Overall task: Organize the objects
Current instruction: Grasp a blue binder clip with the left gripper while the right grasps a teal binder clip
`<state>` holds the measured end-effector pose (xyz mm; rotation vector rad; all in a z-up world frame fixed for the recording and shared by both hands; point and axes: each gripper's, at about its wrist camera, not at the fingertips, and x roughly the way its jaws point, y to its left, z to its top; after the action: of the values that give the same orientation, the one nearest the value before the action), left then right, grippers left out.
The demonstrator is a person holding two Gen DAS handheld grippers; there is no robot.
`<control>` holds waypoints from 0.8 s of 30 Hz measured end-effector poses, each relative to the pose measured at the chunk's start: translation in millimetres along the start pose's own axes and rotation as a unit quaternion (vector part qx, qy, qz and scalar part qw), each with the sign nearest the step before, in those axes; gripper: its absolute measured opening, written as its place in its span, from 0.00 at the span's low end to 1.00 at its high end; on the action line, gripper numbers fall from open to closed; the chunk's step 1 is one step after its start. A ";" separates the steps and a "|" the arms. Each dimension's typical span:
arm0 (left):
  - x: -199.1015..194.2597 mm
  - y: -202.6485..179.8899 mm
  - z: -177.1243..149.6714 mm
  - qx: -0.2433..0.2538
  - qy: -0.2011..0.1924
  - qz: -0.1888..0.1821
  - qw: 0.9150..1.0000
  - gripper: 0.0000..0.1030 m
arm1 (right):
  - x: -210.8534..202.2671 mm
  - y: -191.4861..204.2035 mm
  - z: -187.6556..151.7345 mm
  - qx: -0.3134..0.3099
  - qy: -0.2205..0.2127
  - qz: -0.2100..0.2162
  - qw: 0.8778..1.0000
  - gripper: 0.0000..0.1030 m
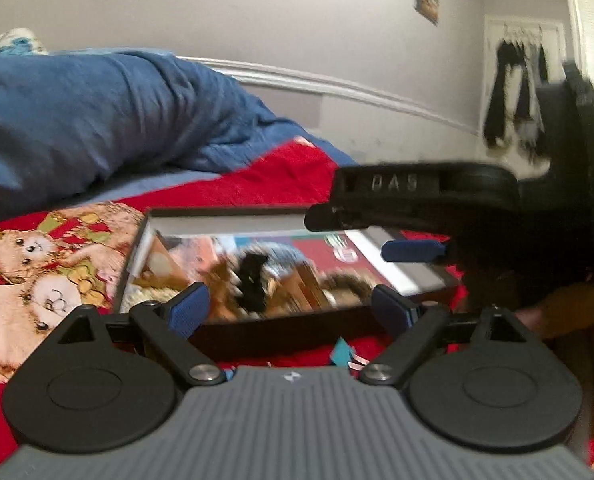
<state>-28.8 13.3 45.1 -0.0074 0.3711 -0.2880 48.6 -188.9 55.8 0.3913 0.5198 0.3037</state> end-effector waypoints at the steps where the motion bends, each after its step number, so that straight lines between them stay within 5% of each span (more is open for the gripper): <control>1: 3.0 -5.1 -3.5 0.013 0.005 0.007 1.000 0.91 | -3.1 -3.9 -1.8 0.002 0.002 -0.005 1.000 0.78; 9: 35.0 -9.7 -20.3 0.021 0.085 0.085 0.993 0.84 | -12.2 -15.5 -6.3 0.010 0.015 0.007 1.000 0.78; 12: 53.7 -4.8 -25.5 0.018 0.149 0.077 0.986 0.53 | -5.7 -11.0 -8.3 0.004 0.031 0.012 0.999 0.78; 13: 55.4 -3.7 -26.9 0.019 0.147 0.078 0.986 0.47 | -3.4 -10.4 -9.1 0.004 0.036 0.014 0.999 0.77; 24: 51.3 -3.1 -27.4 0.020 0.134 0.102 0.986 0.47 | -1.1 -9.6 -9.6 -0.006 0.047 0.025 0.999 0.70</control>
<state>6.3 -2.8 1.4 0.1088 0.6285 -0.0924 44.3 -195.0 44.4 0.3801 0.6004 0.3743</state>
